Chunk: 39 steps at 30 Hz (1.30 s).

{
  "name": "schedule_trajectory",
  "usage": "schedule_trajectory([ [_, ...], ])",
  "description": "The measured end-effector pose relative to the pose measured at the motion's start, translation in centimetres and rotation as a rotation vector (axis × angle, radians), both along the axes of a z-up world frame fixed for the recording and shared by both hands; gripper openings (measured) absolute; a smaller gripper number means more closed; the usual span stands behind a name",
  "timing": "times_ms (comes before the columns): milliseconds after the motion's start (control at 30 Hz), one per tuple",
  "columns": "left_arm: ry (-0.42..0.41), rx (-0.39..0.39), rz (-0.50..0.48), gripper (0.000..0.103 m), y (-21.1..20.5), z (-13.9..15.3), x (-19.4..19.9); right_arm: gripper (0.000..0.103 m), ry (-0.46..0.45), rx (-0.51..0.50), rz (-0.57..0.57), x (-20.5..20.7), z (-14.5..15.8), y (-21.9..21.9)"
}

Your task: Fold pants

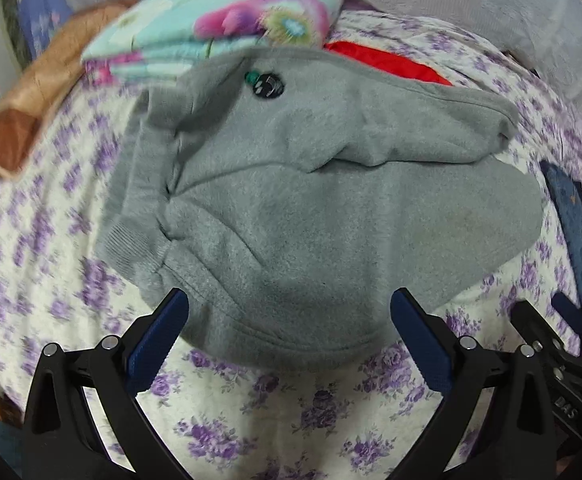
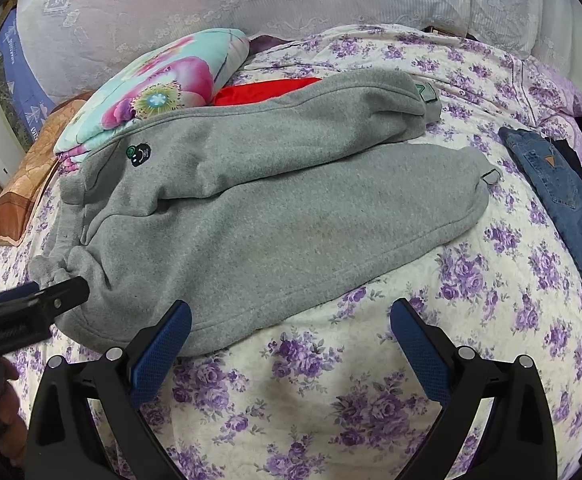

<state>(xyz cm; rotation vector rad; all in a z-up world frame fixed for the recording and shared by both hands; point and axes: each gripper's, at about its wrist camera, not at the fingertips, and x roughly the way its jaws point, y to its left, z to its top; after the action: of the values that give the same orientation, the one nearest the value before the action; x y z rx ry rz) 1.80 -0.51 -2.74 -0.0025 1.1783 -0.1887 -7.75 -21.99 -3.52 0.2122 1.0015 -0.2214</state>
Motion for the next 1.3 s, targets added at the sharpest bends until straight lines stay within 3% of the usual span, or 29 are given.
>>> schedule_trajectory([
  [67,0.102,-0.066,0.045,0.098,1.6,-2.4,1.4,0.1,0.006,0.002,-0.003,0.1,-0.2,-0.1],
  [133,0.162,-0.118,0.11,0.085,3.3,-4.1,2.2,0.1,0.008,0.004,-0.007,0.2,-0.3,-0.3],
  [233,0.206,-0.201,0.177,0.071,5.1,-5.3,3.1,0.1,0.014,0.011,-0.015,0.3,-0.6,-0.7],
  [367,0.233,-0.295,0.201,0.061,5.7,-6.5,4.6,0.1,0.025,0.013,-0.029,0.5,-1.2,-1.9],
  [433,0.241,-0.27,0.231,0.024,5.9,-6.9,5.2,0.1,0.021,0.028,-0.064,0.6,-1.7,-4.0],
  [500,0.228,-0.292,0.22,0.01,6.0,-6.7,5.5,0.1,0.01,0.032,-0.147,0.7,-2.2,-7.2],
  [600,0.18,-0.278,0.171,0.008,5.6,-5.3,5.3,0.1,-0.015,0.042,-0.302,1.3,-3.3,-13.3],
  [667,0.156,-0.276,0.164,0.008,5.8,-4.6,5.3,0.1,-0.026,0.121,-0.376,2.3,-4.6,-17.8],
  [767,0.172,-0.295,0.193,0.009,6.6,-4.8,5.6,0.094,0.045,0.226,-0.42,5.5,-7.7,-22.3],
  [833,0.175,-0.299,0.214,0.009,7.0,-4.9,5.5,0.073,0.083,0.278,-0.404,7.8,-9.5,-23.2],
  [867,0.173,-0.304,0.222,0.009,7.1,-4.9,5.6,0.069,0.104,0.29,-0.4,8.8,-10.2,-23.4],
  [900,0.167,-0.306,0.229,0.008,7.1,-4.9,5.7,0.048,0.126,0.257,-0.4,9.9,-10.6,-23.4],
  [933,0.16,-0.304,0.24,0.008,7.1,-4.9,5.9,0.011,0.105,0.24,-0.394,10.3,-10.2,-23.4],
  [1000,0.137,-0.31,0.263,0.008,7.3,-4.3,6.3,0.011,0.053,0.337,-0.378,10.1,-9.0,-23.7],
  [1100,0.019,-0.306,0.285,0.008,8.5,-1.1,5.9,0.011,-0.039,0.371,-0.33,7.1,-5.3,-23.4],
  [1200,-0.056,-0.3,0.295,0.005,10.7,2.3,4.3,0.011,-0.027,0.368,-0.285,0.9,-1.9,-21.4],
  [1300,-0.035,-0.285,0.302,0.005,13.8,2.9,1.7,0.012,0.019,0.347,-0.27,-6.3,-1.1,-20.0],
])
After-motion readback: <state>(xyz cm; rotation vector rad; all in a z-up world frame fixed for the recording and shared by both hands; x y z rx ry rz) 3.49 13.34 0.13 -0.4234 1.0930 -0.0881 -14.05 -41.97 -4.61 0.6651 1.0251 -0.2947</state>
